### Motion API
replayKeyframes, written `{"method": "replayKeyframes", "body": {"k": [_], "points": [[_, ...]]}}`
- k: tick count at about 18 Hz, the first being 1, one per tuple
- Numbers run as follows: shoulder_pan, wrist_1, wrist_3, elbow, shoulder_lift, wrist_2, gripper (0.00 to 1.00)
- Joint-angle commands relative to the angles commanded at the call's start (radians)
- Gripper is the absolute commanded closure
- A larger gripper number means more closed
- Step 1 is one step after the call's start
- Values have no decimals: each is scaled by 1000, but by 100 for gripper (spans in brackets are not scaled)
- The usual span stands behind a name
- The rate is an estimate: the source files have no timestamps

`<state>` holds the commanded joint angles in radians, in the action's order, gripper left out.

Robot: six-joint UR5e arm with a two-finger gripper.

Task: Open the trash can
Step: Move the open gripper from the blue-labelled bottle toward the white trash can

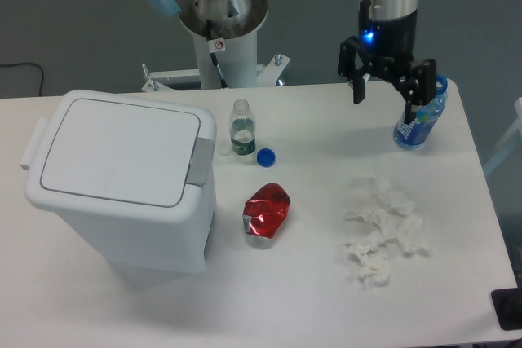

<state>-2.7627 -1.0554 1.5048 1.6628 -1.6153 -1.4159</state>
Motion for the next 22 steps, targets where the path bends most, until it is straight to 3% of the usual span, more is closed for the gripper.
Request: {"method": "replayKeyframes", "body": {"k": [9,12,18,22], "points": [[32,3,0,3,-9,6,0],[32,5,-20,2,-11,83,0],[35,8,-155,-11,-3,86,0],[48,9,-342,-58,-9,136,0]]}}
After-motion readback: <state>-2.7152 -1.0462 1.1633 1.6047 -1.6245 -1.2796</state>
